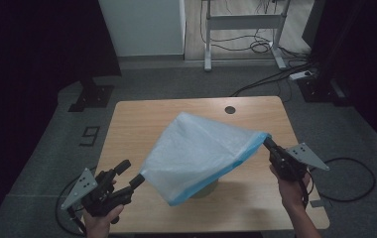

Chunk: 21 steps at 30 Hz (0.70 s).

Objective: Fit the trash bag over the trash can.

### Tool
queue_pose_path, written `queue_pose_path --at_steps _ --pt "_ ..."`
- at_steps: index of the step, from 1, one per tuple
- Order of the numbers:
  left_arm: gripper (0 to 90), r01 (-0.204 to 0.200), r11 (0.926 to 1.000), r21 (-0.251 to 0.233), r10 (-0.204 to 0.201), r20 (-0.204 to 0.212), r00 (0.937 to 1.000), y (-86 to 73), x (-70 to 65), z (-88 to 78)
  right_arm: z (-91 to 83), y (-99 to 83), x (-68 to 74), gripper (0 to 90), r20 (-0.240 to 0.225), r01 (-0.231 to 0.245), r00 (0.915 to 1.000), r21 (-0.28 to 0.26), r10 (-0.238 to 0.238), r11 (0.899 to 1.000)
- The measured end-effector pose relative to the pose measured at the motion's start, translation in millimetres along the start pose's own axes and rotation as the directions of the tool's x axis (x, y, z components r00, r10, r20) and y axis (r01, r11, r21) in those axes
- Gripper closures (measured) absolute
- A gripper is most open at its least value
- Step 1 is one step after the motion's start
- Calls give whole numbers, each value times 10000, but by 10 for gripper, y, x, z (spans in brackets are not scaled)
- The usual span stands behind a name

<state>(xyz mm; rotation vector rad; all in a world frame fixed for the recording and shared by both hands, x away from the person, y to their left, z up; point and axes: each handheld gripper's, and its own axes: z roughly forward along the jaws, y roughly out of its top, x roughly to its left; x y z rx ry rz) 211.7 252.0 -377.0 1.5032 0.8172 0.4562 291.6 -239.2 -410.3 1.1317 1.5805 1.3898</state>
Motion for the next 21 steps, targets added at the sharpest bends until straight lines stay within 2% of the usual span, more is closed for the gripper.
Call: queue_pose_path --at_steps 4,6,8,10,13,14,15,17,18,19,21 --pt "319 253 9996 97 -252 -96 9996 -20 103 -72 -8 -9 -64 887 173 -160 9997 22 160 9999" --pt "316 571 9983 70 -569 -335 9978 -64 164 -128 -15 -8 -84 887 194 -263 9995 16 263 9997" --pt "318 668 9978 9 -667 -356 9971 -75 170 -138 -22 -6 -70 887 135 -273 9995 -3 273 9996" --pt "318 597 9982 19 -596 -413 9974 -76 138 -125 -25 -3 -48 887 74 -242 9997 -16 242 9997" --pt "319 116 9996 253 -111 -186 9998 -17 -22 23 -18 34 72 887 -196 -68 9998 -110 65 9999" --pt "319 116 9996 253 -111 -186 9998 -17 -22 23 -18 34 72 887 -196 -68 9998 -110 65 9999" --pt "318 -219 9988 434 223 -87 9997 16 -117 126 -7 56 129 888 -324 -16 9995 -144 11 9999" --pt "319 -446 9971 617 443 62 9990 34 -203 236 3 73 187 887 -470 24 9989 -168 -32 9999" --pt "319 -446 9971 617 443 62 9990 34 -203 236 3 73 187 887 -470 24 9989 -168 -32 9999" --pt "319 -661 9946 800 647 206 9977 35 -275 345 11 84 243 887 -606 87 9981 -191 -99 9998" --pt "320 -811 9920 968 784 309 9964 30 -332 444 18 92 287 887 -699 158 9974 -215 -172 9996"
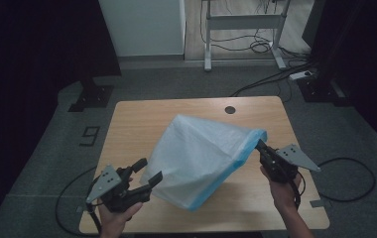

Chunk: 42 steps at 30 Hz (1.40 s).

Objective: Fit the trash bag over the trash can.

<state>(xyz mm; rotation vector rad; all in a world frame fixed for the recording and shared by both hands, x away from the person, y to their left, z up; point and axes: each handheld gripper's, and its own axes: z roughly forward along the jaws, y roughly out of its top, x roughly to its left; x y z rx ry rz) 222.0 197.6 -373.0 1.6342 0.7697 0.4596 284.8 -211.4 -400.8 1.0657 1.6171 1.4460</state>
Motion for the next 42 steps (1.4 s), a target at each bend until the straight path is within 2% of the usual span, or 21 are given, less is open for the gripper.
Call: queue_pose_path --at_steps 4,6,10,13,17,19,23,24,26,29,35,38,39,40,42 --pt "315 -165 9995 274 162 119 9998 11 -54 131 15 2 30 887 -76 14 10000 7 -14 10000" --pt "292 -220 9979 612 207 225 9995 16 -75 257 23 -3 34 887 -88 -16 10000 28 16 10000" --pt "232 -272 9961 834 248 296 9993 6 -97 359 21 -13 33 887 -85 -51 10000 23 51 10000" --pt "187 -474 9932 1061 461 142 9988 -40 -126 449 16 -25 25 887 -82 -66 9999 49 66 10000" --pt "161 -566 9935 983 579 -108 9983 -97 -141 491 16 -41 25 887 -88 -102 9999 71 102 9999" --pt "157 -788 9915 1036 817 -238 9964 -156 -172 543 20 -49 29 887 -99 -100 9999 92 101 9999" --pt "141 -1059 9861 1278 1107 -305 9934 -207 -216 610 27 -67 37 887 -106 -106 9999 129 107 9999" --pt "142 -1103 9853 1304 1133 -157 9934 -230 -237 638 27 -71 38 887 -107 -126 9999 138 128 9998" --pt "142 -1237 9833 1336 1270 -161 9918 -239 -258 654 26 -77 38 887 -111 -129 9999 150 131 9998" --pt "202 -1331 9812 1395 1332 85 9911 -235 -274 659 20 -80 36 887 -123 -135 9998 147 137 9998" --pt "405 -1406 9807 1358 1316 732 9886 -232 -288 633 0 -76 37 887 -142 -155 9998 89 157 9998" --pt "530 -1202 9853 1214 1058 1189 9873 -225 -272 618 -5 -82 34 887 -141 -157 9998 97 159 9998" --pt "581 -1202 9853 1214 1058 1189 9873 -225 -272 618 -6 -83 31 887 -142 -168 9998 95 169 9998" --pt "622 -997 9878 1200 812 1501 9853 -215 -252 615 -7 -84 28 887 -139 -181 9997 96 182 9998" --pt "694 -918 9887 1188 718 1626 9841 -204 -243 608 -11 -83 25 887 -133 -195 9997 89 196 9998"
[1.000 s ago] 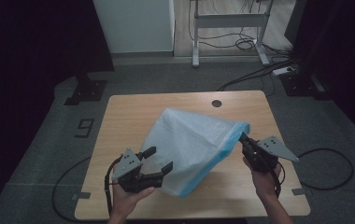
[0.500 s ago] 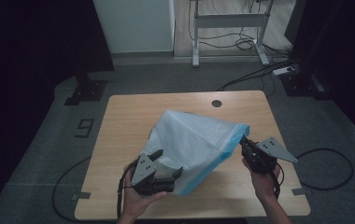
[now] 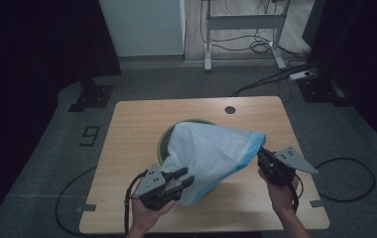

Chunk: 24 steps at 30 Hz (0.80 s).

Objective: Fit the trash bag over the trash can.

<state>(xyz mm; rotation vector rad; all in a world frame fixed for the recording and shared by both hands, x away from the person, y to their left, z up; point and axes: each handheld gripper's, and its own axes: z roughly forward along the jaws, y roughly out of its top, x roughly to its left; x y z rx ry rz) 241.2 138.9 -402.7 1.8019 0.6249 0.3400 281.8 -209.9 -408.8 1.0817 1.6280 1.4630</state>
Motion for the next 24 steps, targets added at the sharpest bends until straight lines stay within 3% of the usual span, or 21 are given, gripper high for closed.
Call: queue_pose_path --at_steps 5,6,7,8,9,10,11,14,15,16,17,18,19,21,22,24 --pt "795 319 9986 -431 -316 74 9995 18 19 -42 -8 7 -4 886 6 29 10000 -28 -29 10000" --pt "808 733 9940 -814 -718 218 9972 32 55 -79 -6 7 -15 886 27 8 10000 -21 -8 10000" --pt "817 733 9940 -814 -718 218 9972 32 55 -79 -4 6 -23 886 43 4 10000 -5 -4 10000" --pt "823 1141 9864 -1186 -1107 354 9932 49 100 -119 0 4 -30 886 60 -3 10000 24 3 10000" --pt "830 1141 9864 -1186 -1107 354 9932 49 100 -119 0 4 -30 886 60 -3 10000 24 3 10000" --pt "837 1513 9774 -1479 -1451 520 9881 67 156 -156 14 3 -45 886 66 23 10000 118 -24 9999" --pt "843 1513 9774 -1479 -1451 520 9881 67 156 -156 14 3 -45 886 66 23 10000 118 -24 9999" --pt "854 2081 9598 -1883 -2000 611 9779 127 282 -224 62 55 -80 884 99 132 9999 242 -134 9996" --pt "858 2081 9598 -1883 -2000 611 9779 127 282 -224 62 55 -80 884 99 132 9999 242 -134 9996" --pt "861 2385 9485 -2084 -2301 641 9711 151 350 -251 87 103 -90 878 51 162 9999 226 -164 9996" --pt "863 2385 9485 -2084 -2301 641 9711 151 350 -251 87 103 -90 878 51 162 9999 226 -164 9996" --pt "866 2739 9340 -2294 -2652 684 9617 164 417 -272 114 140 -95 842 -91 145 9999 216 -143 9997" --pt "869 2849 9292 -2353 -2771 663 9586 169 444 -279 126 148 -91 793 -143 158 9998 221 -155 9996" --pt "873 2919 9261 -2389 -2853 626 9564 172 465 -284 124 146 -61 645 -212 180 9996 167 -176 9997" --pt "873 2951 9247 -2406 -2898 580 9553 175 480 -286 124 146 -61 645 -212 180 9996 167 -176 9997" --pt "877 2978 9231 -2434 -2949 489 9543 180 494 -285 80 119 -12 532 -314 232 9992 17 -232 9997"
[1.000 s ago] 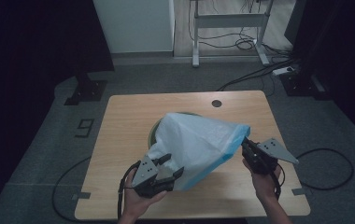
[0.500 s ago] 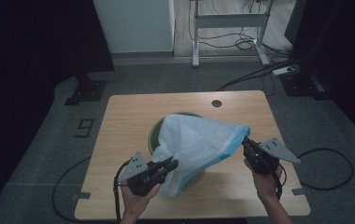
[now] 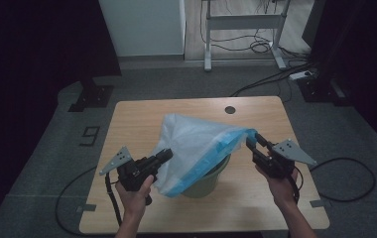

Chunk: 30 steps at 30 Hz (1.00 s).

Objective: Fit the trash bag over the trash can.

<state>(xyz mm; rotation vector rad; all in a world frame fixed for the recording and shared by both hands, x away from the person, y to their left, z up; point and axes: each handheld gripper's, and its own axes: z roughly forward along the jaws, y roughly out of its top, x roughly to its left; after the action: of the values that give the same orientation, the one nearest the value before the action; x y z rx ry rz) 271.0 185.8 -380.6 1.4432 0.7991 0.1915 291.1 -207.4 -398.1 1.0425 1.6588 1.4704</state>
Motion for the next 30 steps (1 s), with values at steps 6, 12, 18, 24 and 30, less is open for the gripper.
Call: queue_pose_path --at_steps 6,12,18,24,30 --pt "881 -64 10000 10 64 -115 9999 15 -9 26 -247 -126 111 425 -451 -358 9984 -324 344 9988" --pt "881 15 10000 25 -15 -143 9999 -2 -17 61 -361 -53 320 423 -1346 -117 9909 -662 26 9977" --pt "881 56 10000 57 -55 -156 9999 -10 -4 59 -314 69 539 453 -1898 114 9813 -1112 -325 9937" --pt "881 81 10000 3 -81 -157 9998 -9 -11 42 -267 167 673 478 -2184 293 9742 -1288 -572 9912" --pt "881 138 9998 -165 -140 -143 9998 5 -9 11 -207 153 755 435 -1958 575 9776 -1059 -775 9927"
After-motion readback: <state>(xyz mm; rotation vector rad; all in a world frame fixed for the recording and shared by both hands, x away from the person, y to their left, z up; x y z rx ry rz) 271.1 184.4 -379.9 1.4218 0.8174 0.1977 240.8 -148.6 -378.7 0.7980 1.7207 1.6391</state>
